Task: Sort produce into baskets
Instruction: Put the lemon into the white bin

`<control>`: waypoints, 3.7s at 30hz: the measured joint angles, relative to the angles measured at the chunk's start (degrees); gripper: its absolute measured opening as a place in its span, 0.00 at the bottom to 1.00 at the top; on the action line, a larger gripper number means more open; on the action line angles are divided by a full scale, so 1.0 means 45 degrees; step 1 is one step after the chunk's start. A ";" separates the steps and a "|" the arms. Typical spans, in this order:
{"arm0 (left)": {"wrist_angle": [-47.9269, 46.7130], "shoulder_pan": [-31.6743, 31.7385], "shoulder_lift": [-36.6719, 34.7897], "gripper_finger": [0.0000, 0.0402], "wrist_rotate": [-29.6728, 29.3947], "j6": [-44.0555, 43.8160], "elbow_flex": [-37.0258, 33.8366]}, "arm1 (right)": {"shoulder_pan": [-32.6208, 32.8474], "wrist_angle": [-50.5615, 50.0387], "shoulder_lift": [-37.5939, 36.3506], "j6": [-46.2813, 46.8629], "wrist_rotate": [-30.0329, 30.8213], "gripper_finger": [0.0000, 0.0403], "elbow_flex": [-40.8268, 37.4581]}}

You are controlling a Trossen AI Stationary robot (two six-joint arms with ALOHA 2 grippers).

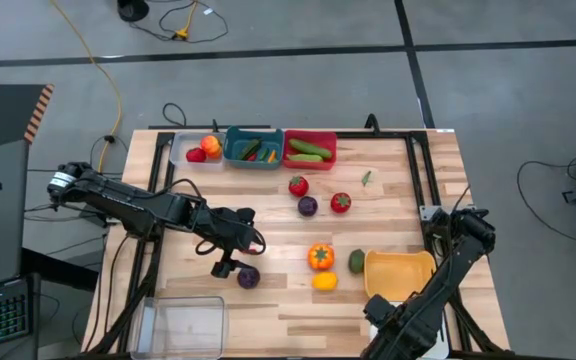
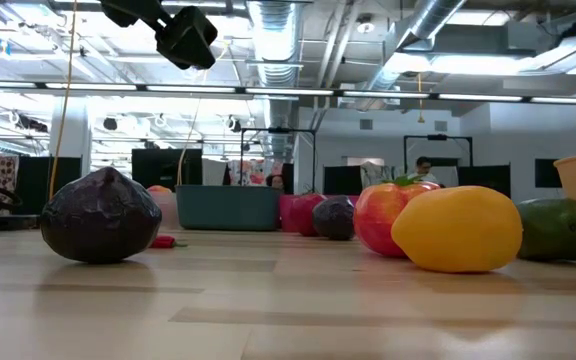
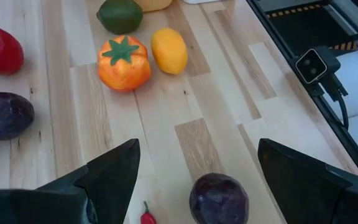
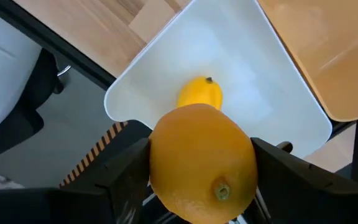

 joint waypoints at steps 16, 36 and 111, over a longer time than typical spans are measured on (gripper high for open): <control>0.0003 0.0000 0.0000 0.78 0.0000 -0.0005 0.0000 | -0.0009 0.0791 0.0005 -0.1181 -0.0005 0.73 0.0000; 0.0000 0.0000 0.0000 0.78 0.0000 -0.0005 0.0000 | -0.0499 -0.0002 0.0019 -0.2450 0.0095 0.92 0.0000; 0.0000 -0.0002 0.0005 0.78 0.0000 0.0010 -0.0005 | -0.5489 0.4400 0.2608 -1.3260 0.4002 0.78 -0.1715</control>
